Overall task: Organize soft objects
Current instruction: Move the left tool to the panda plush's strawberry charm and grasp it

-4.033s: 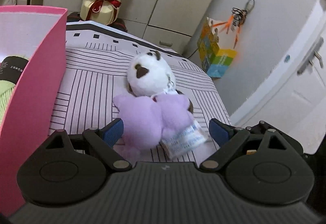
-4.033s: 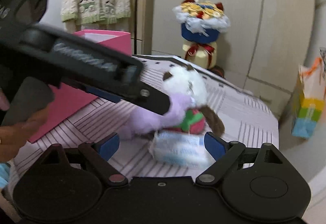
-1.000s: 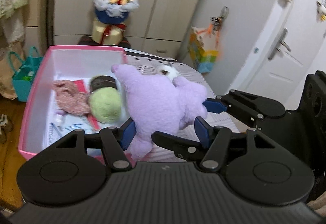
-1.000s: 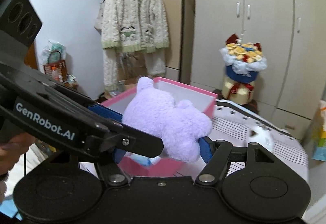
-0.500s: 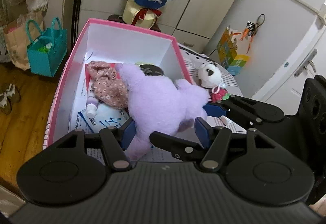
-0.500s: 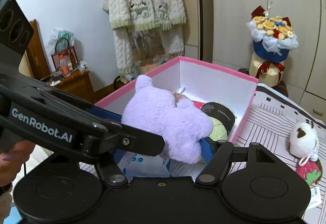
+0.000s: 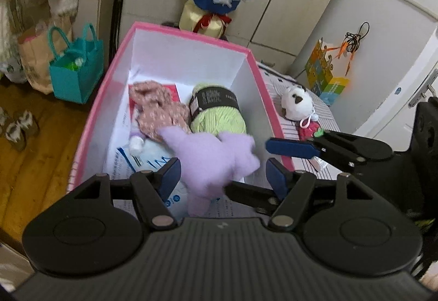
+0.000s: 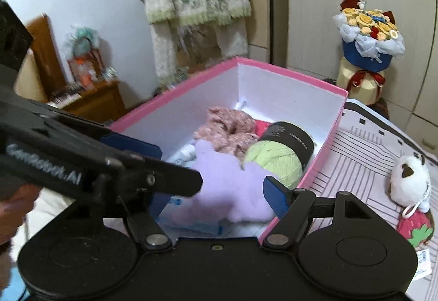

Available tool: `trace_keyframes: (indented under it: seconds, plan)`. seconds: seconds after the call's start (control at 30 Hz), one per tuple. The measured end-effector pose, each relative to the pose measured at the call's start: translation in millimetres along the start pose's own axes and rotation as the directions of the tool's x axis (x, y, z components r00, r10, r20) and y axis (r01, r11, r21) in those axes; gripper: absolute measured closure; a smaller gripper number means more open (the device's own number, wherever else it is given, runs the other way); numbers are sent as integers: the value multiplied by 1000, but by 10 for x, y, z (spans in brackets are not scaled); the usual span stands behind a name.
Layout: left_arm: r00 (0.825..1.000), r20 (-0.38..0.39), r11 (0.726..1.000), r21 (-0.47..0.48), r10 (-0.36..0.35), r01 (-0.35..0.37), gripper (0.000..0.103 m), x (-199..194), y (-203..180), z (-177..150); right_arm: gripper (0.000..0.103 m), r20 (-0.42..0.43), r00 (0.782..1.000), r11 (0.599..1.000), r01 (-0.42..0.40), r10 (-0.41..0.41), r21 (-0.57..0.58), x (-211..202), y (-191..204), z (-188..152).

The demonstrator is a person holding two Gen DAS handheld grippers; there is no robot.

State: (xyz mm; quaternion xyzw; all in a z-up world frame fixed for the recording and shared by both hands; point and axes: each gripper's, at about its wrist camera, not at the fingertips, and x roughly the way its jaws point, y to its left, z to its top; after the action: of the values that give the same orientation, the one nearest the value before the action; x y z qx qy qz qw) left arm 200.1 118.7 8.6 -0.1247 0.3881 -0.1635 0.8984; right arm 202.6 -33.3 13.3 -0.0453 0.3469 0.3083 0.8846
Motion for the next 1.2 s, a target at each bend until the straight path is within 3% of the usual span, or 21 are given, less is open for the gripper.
trace_keyframes:
  seconds: [0.2, 0.57, 0.87, 1.0, 1.2]
  plan:
    - [998, 69, 999, 34, -13, 11, 32, -373, -126, -21, 25, 72, 997, 999, -16, 14, 29, -502, -56, -73]
    - [992, 91, 988, 136, -84, 71, 31, -668, -619, -132, 25, 189, 973, 989, 118, -134, 94, -1359, -499, -345]
    - [982, 14, 956, 233, -188, 180, 31, -375, -1283, -131, 23, 216, 948, 973, 219, -231, 78, -1735, -834, -778]
    - [973, -27, 940, 254, -228, 227, 31, -102, -1579, -116, 22, 199, 952, 972, 221, -233, 79, -1713, -1002, -928]
    - [977, -34, 944, 250, -212, 214, 31, 408, -1877, -149, 20, 157, 965, 977, 206, -212, 56, -1497, -1248, -1091]
